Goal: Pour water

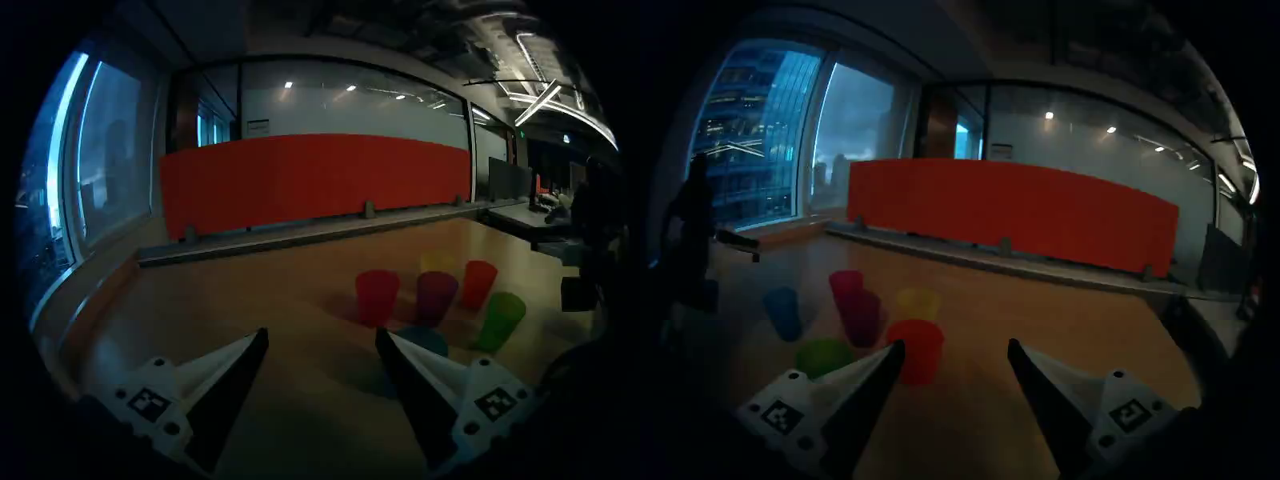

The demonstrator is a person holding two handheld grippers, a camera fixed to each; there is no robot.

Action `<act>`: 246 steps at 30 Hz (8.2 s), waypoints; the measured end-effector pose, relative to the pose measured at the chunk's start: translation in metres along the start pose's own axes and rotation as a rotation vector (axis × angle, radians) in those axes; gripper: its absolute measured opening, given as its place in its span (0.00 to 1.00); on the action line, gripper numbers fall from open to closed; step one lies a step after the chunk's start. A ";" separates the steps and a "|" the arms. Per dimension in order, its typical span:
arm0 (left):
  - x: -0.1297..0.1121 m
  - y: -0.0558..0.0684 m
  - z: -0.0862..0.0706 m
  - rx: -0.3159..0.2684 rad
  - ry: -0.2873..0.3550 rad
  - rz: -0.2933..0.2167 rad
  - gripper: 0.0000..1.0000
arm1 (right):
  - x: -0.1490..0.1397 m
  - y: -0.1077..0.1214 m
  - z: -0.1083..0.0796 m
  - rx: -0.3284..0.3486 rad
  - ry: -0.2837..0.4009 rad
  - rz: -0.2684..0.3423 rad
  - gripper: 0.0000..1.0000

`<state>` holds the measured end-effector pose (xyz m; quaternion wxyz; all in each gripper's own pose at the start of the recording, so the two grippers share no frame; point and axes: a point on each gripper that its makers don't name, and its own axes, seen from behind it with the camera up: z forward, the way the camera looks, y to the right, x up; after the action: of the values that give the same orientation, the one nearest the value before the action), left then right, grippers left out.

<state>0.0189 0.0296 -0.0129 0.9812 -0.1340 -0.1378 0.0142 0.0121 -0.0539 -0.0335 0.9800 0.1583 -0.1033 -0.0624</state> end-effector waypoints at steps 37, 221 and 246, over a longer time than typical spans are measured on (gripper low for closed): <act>0.073 -0.020 -0.015 0.248 0.335 -0.049 1.00 | 0.067 0.054 -0.012 -0.304 0.282 0.160 0.99; -0.013 -0.045 0.000 0.282 0.286 -0.081 1.00 | -0.015 0.056 0.017 -0.313 0.232 0.117 0.99; -0.013 -0.046 0.000 0.282 0.286 -0.081 1.00 | -0.017 0.055 0.018 -0.314 0.213 0.120 0.99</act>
<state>0.0055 -0.0153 -0.0040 0.9996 0.0096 0.0011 -0.0255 -0.0036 -0.0049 -0.0022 1.0000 0.0029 0.0029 -0.0019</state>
